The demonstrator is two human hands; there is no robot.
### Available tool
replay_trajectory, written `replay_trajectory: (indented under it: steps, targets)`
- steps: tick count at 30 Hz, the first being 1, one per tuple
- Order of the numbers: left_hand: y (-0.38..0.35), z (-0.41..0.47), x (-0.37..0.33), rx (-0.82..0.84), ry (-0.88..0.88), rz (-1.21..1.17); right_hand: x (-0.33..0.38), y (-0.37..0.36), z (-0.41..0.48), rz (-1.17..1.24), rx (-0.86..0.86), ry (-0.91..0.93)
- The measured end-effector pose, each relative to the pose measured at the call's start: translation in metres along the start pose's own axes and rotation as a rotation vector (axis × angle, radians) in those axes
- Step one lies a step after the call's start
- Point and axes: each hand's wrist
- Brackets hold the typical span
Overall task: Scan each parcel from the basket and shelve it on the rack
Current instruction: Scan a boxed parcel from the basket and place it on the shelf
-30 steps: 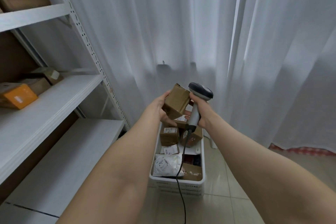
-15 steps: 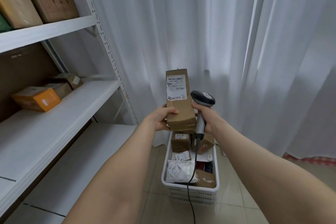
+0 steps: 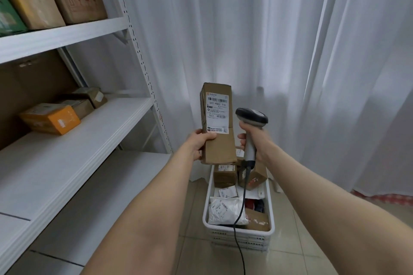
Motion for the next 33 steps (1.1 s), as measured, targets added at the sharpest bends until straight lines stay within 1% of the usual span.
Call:
replay_trajectory:
  steps: [5, 15, 33]
  targets:
    - [0.008, 0.009, 0.012, -0.036, 0.005, 0.009, 0.011, -0.015, -0.008, -0.1, 0.069, 0.054]
    - [0.019, 0.019, 0.02, -0.049, 0.016, -0.006, 0.028, -0.04, -0.016, -0.172, 0.09, -0.024]
    - [0.055, 0.022, 0.008, -0.099, 0.004, -0.05, 0.048, -0.07, -0.022, -0.221, 0.184, -0.053]
Point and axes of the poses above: each hand's wrist, its own z-axis towards the middle knuckle, its own y-axis out of the back of the hand, x = y × z, and after that the axes turned 4 degrees about -z, right-handed
